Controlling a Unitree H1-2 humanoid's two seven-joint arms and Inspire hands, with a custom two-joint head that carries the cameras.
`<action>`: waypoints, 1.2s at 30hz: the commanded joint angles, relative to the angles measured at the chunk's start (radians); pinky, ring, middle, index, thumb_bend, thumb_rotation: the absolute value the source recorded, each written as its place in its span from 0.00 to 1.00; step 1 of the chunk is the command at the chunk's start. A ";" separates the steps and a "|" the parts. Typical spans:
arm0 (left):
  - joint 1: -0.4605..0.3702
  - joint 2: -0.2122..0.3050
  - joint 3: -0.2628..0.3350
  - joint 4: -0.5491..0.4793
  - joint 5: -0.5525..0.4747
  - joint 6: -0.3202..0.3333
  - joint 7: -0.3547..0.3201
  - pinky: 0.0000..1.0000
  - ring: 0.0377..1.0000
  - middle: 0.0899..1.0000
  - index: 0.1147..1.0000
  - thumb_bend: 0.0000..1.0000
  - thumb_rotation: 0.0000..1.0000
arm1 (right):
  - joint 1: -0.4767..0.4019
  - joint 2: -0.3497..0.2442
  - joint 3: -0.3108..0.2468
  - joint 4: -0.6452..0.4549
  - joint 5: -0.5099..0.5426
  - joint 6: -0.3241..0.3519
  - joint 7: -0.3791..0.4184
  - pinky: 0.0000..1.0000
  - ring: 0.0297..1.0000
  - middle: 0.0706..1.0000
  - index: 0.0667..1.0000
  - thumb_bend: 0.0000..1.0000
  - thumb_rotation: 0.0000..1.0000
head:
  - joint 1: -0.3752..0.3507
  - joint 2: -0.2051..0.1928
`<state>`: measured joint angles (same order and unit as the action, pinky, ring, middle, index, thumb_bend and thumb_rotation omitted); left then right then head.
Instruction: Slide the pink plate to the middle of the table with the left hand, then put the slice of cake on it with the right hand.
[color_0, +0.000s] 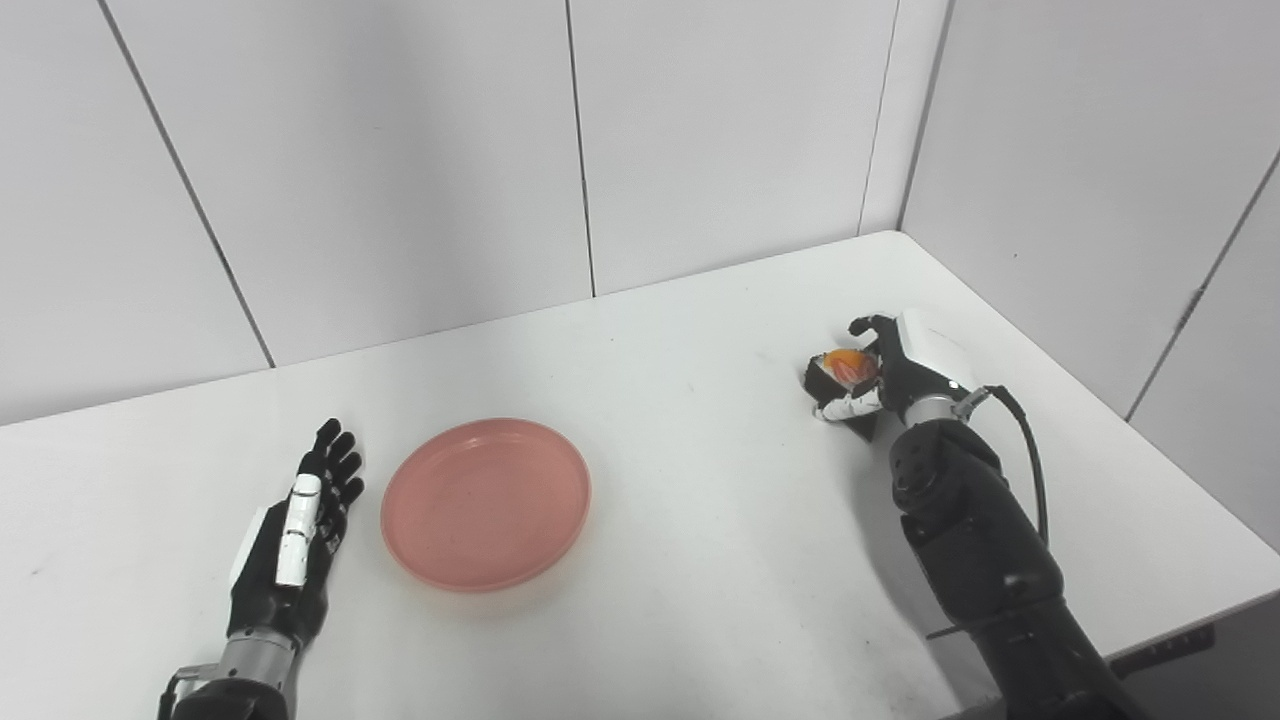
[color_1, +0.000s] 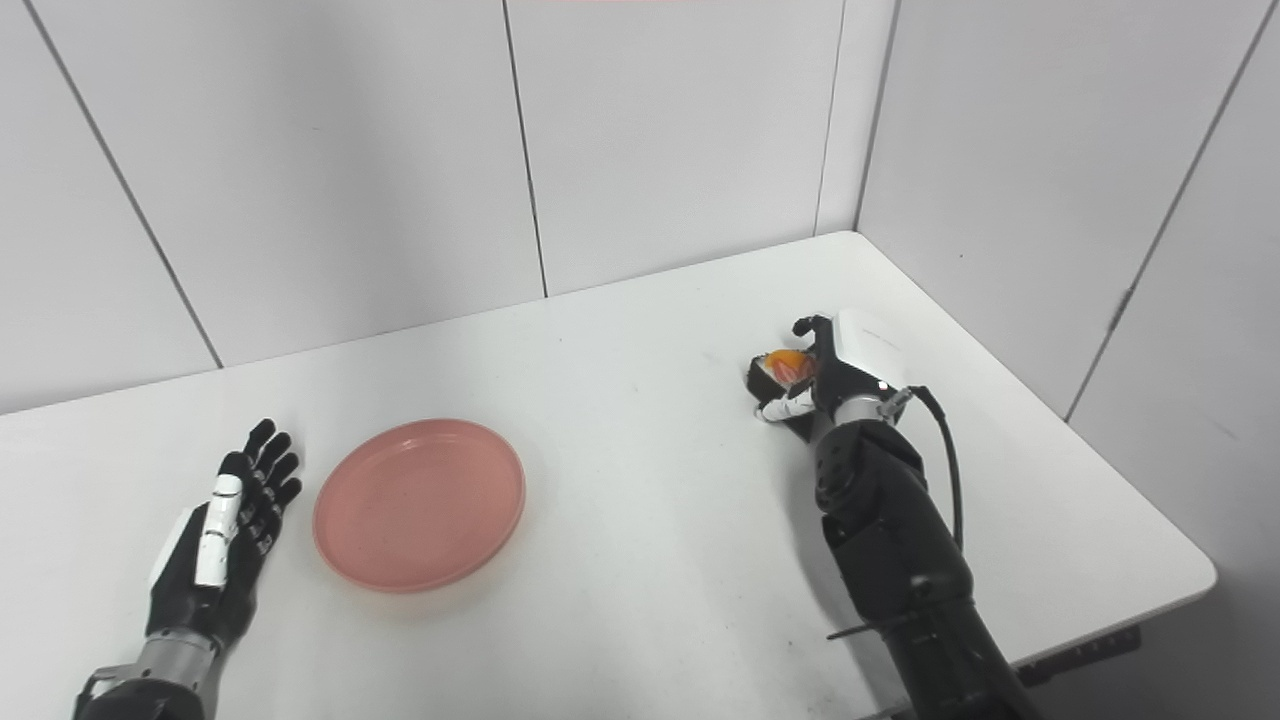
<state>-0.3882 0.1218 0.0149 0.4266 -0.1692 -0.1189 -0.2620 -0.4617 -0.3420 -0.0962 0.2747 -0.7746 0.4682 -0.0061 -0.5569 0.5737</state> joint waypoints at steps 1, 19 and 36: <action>0.011 -0.002 -0.007 -0.016 0.008 -0.002 -0.001 1.00 1.00 1.00 1.00 0.55 1.00 | -0.037 -0.017 -0.007 -0.033 0.001 0.001 0.010 0.25 0.32 0.44 0.64 0.55 0.00 | 0.005 0.002; 0.036 -0.039 -0.030 -0.073 0.041 0.014 0.030 1.00 1.00 1.00 1.00 0.57 1.00 | -0.016 -0.017 -0.024 -0.176 0.147 -0.027 -0.035 0.23 0.29 0.37 0.49 0.52 0.00 | 0.158 0.038; 0.055 -0.118 -0.055 -0.116 0.100 0.018 0.108 1.00 1.00 1.00 1.00 0.56 1.00 | 0.017 -0.023 0.028 -0.367 0.303 -0.069 0.007 0.20 0.25 0.36 0.48 0.51 0.00 | 0.375 0.062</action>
<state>-0.3335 0.0152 -0.0326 0.3243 -0.0764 -0.0884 -0.1658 -0.4216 -0.3434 -0.0648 -0.0523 -0.4832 0.4476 -0.0002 -0.1828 0.6366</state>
